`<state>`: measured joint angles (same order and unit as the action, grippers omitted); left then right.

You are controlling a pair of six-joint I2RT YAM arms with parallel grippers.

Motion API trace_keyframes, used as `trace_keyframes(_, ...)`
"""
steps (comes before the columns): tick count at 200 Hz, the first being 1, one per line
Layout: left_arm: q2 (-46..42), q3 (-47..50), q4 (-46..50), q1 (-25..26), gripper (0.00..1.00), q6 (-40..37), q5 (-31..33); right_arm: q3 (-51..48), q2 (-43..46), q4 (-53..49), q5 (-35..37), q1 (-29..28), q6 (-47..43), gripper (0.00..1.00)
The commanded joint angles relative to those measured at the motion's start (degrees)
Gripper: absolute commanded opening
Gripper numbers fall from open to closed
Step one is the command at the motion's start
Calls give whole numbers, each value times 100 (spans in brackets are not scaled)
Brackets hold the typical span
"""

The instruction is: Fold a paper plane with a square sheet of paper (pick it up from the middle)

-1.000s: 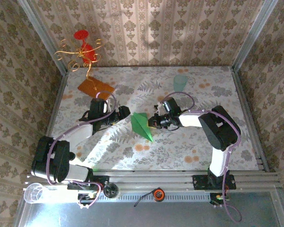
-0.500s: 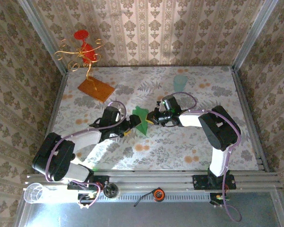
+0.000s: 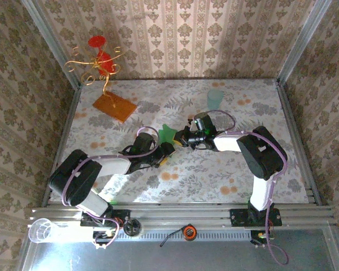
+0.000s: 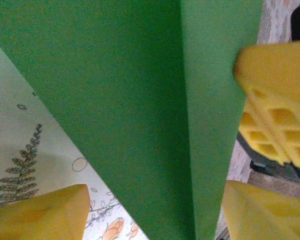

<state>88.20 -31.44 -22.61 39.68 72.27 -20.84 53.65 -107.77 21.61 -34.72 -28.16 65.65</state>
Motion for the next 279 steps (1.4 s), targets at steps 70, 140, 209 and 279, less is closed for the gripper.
trace_keyframes(70, 77, 195, -1028, 23, 53, -94, 222, -170, -60, 219, 26, 12, 133, 9)
trace_keyframes(140, 125, 248, -1200, 27, 43, -217, 282, -269, -86, 327, 50, 19, 202, 10)
trace_keyframes(209, 315, 270, -1333, 24, 41, -283, 297, -337, -130, 336, 88, 56, 220, 15)
trace_keyframes(279, 402, 200, -1363, 5, 24, -393, 249, -309, 0, 50, 125, 98, 59, 20)
